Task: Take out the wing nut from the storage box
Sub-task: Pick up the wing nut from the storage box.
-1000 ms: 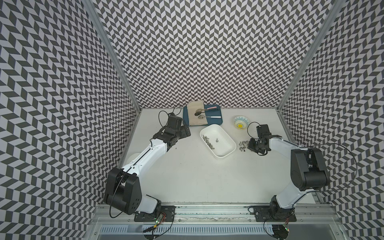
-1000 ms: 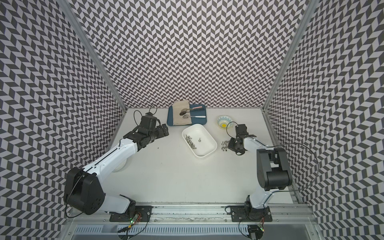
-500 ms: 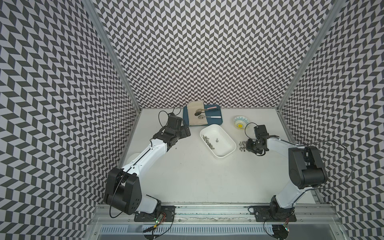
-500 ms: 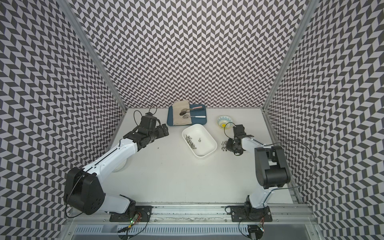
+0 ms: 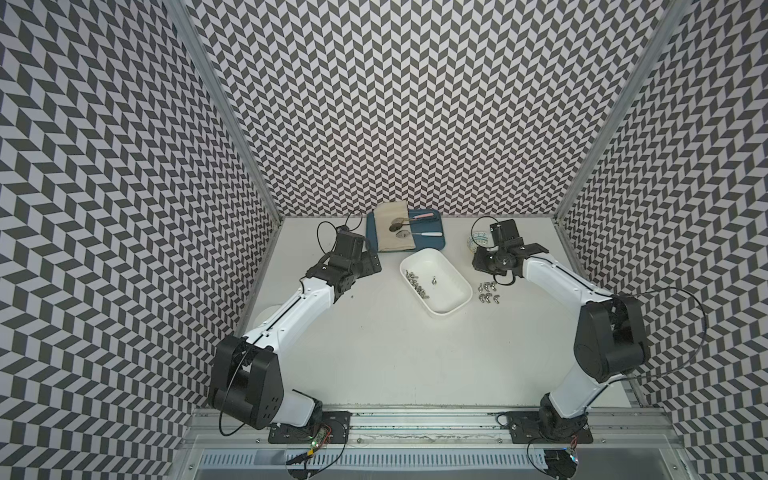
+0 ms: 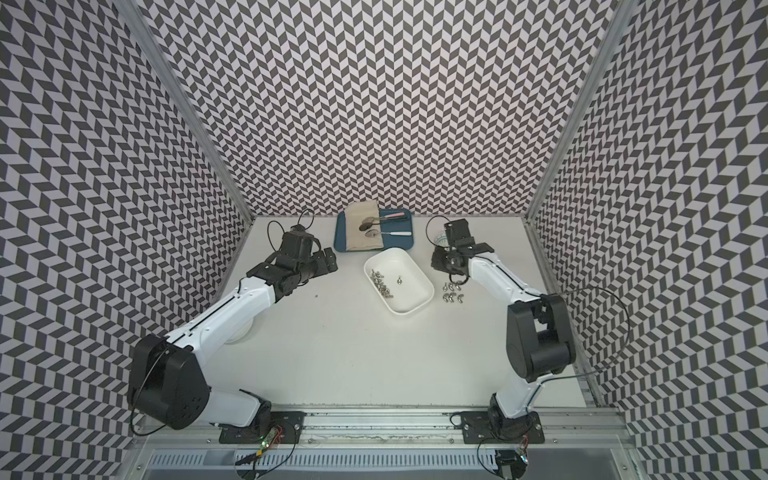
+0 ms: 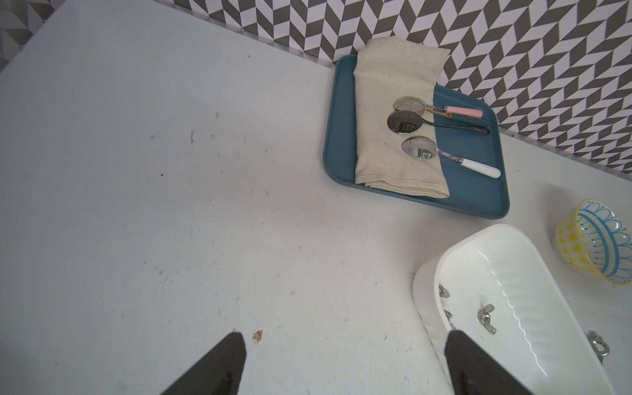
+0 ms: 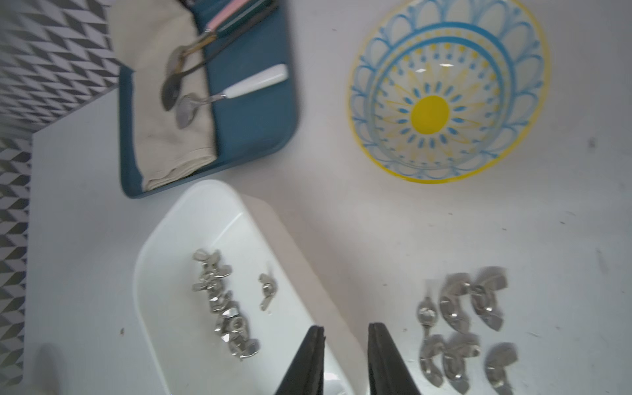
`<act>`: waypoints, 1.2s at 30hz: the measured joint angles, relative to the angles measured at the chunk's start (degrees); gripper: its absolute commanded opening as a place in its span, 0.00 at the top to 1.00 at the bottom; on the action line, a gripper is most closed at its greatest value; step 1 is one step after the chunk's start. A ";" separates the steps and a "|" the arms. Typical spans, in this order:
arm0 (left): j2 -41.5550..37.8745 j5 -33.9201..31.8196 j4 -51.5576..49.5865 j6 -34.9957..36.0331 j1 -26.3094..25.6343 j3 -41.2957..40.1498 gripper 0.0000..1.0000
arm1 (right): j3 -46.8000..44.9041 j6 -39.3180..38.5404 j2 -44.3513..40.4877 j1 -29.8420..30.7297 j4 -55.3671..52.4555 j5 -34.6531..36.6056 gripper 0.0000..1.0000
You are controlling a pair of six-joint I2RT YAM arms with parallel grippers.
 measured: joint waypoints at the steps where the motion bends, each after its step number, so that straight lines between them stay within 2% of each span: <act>1: 0.00 0.00 0.00 -0.02 0.00 0.00 0.05 | 1.22 0.00 0.24 1.88 -0.20 0.02 0.72; 5: 0.00 0.00 0.00 -0.17 0.00 0.00 0.05 | 5.92 0.02 3.41 9.18 -0.28 0.20 0.72; 8: 0.00 0.00 -0.02 -0.24 -0.02 0.00 0.05 | 7.56 0.02 7.21 11.76 -0.37 0.20 0.72; 17: -0.72 -0.28 -0.22 -0.46 -0.02 -0.50 0.05 | 9.64 -0.70 17.31 12.35 -2.14 2.62 0.72; 27: -1.44 -0.55 -0.48 -0.63 -0.02 -1.18 0.05 | 11.91 -1.20 21.33 12.66 -2.58 3.78 0.74; 36: -1.46 -0.92 -0.55 -0.63 -0.02 -1.46 0.05 | 12.28 -1.25 23.67 12.66 -2.58 4.98 0.80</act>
